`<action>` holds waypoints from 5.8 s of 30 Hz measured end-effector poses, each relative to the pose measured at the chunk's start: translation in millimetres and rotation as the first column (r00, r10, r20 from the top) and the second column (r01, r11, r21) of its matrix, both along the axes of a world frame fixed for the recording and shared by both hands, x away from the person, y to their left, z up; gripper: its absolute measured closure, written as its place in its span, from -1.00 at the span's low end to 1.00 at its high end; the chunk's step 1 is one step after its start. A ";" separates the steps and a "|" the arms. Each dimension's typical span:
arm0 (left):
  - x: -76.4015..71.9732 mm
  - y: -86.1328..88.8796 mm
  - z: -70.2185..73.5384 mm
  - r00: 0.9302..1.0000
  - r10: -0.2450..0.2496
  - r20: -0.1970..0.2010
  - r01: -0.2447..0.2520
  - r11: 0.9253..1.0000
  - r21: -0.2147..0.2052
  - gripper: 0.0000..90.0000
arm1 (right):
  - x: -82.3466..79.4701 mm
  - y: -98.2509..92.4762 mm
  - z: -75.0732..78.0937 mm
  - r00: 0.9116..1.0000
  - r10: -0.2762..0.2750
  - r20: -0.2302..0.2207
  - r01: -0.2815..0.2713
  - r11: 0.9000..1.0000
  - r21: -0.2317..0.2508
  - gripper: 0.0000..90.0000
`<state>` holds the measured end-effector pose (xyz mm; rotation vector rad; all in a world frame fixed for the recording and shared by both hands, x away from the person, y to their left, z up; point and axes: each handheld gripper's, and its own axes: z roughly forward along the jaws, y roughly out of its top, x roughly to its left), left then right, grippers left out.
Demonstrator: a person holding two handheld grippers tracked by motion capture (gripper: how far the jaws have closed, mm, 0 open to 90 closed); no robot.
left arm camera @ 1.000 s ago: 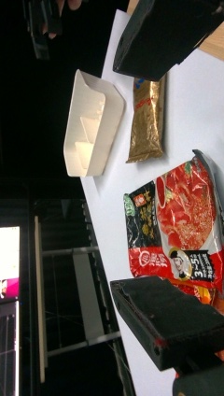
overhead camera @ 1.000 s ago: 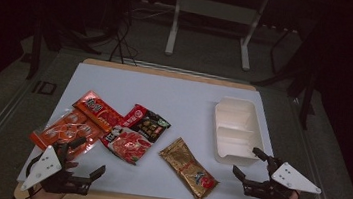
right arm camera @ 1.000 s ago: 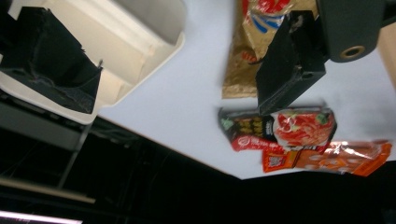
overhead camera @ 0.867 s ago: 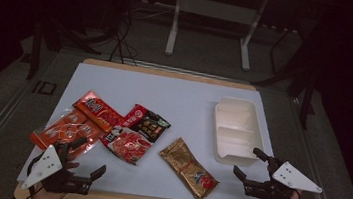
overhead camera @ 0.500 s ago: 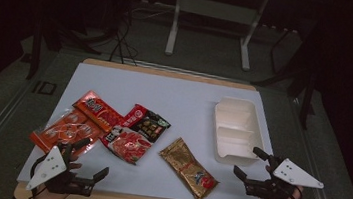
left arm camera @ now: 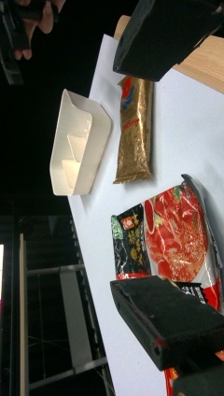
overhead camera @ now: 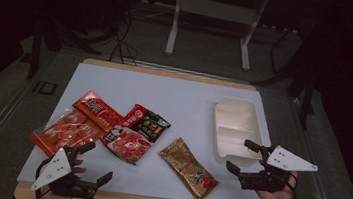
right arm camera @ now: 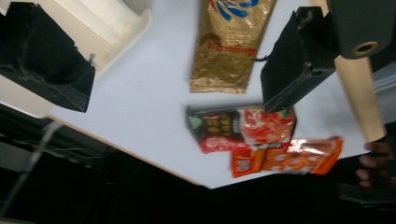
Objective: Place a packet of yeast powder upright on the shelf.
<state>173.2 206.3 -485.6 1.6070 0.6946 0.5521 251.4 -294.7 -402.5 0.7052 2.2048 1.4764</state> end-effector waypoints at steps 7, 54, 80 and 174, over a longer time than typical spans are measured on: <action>-0.3 -2.2 0.0 1.000 -0.009 -0.005 0.009 1.000 -0.001 -0.98 | 17.7 19.2 7.0 0.997 0.074 -0.037 -0.075 0.997 -0.027 -0.70; -0.8 -2.1 -0.9 0.999 -0.037 -0.012 0.037 0.999 0.010 -0.98 | 108.3 139.4 -54.1 0.922 0.181 -0.343 -0.290 0.908 -0.303 -0.43; -0.7 -3.3 -1.6 0.999 -0.048 -0.015 0.049 0.999 0.021 -0.98 | 138.7 166.3 -100.2 0.881 0.025 -0.473 -0.287 0.823 -0.491 -0.27; 2.9 -5.8 -6.0 0.998 -0.043 -0.037 0.045 0.998 0.040 -0.98 | 96.4 90.9 80.3 0.967 0.219 -0.131 -0.247 0.931 -0.270 1.00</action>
